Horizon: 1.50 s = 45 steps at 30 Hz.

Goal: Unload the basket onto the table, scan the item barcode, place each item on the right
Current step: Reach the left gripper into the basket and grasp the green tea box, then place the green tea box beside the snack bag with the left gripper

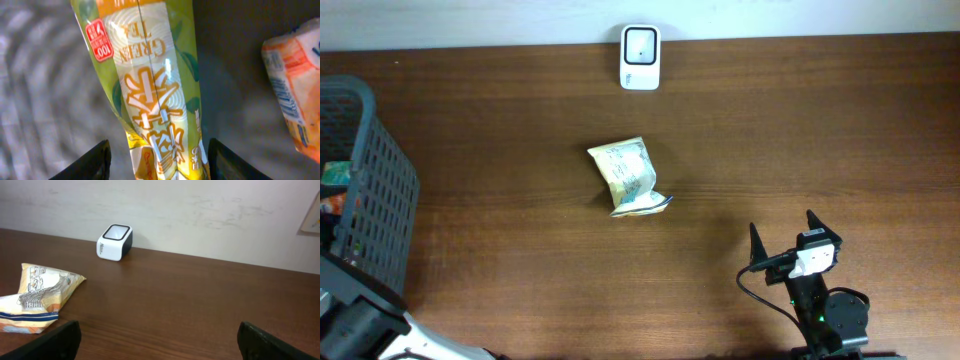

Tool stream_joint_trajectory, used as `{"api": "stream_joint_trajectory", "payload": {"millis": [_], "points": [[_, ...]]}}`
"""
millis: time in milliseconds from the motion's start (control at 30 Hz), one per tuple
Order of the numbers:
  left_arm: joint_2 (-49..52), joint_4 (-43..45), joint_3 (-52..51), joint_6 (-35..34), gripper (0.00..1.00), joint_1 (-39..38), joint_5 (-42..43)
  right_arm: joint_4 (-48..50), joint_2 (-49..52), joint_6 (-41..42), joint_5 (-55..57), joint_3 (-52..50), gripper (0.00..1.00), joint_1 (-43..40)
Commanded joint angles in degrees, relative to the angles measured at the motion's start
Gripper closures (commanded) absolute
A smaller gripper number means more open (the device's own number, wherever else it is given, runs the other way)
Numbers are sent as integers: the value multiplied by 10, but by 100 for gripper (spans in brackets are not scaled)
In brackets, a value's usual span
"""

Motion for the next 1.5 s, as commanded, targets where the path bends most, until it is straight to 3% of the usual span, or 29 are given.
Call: {"api": "stream_joint_trajectory", "payload": {"millis": [0, 67, 133, 267, 400, 467, 700, 800, 867, 967, 1100, 1233, 1467], "points": [[20, 9, -4, -1, 43, 2, -15, 0, -5, 2, 5, -5, 1, 2], [36, 9, -4, -1, 51, 2, -16, 0, -5, 2, 5, -5, 1, 2], [39, 5, -4, 1, 72, 2, -17, 0, -5, 2, 5, -5, 1, 2], [38, -2, -3, 1, 93, 2, -14, 0, -5, 2, 5, -5, 1, 2], [18, -24, 16, 3, 97, 1, 32, 0, -5, 2, 5, -5, 1, 2], [-10, -30, 37, 41, 100, 1, 72, 0, -5, 2, 5, -5, 1, 2], [-207, -35, 105, 44, 99, -2, 264, 0, -5, 2, 5, -5, 1, 2], [-294, -30, 122, 44, 100, -24, 293, 0, -5, 2, 5, -5, 2, 2], [-352, -22, 122, 47, 100, -57, 292, 0, -5, 2, 5, -5, 1, 3], [-428, -23, 122, 79, 100, -178, 284, 0, -5, 2, 5, -5, 1, 2], [-414, -90, 122, 119, 98, -338, 257, 0, -5, 2, 5, -5, 1, 2], [-312, -207, 122, 119, 98, -515, 166, 0, -5, 2, 5, -5, 1, 2], [-73, -274, 122, 111, 100, -651, 156, 0, -5, 2, 5, -5, 1, 2]]}}
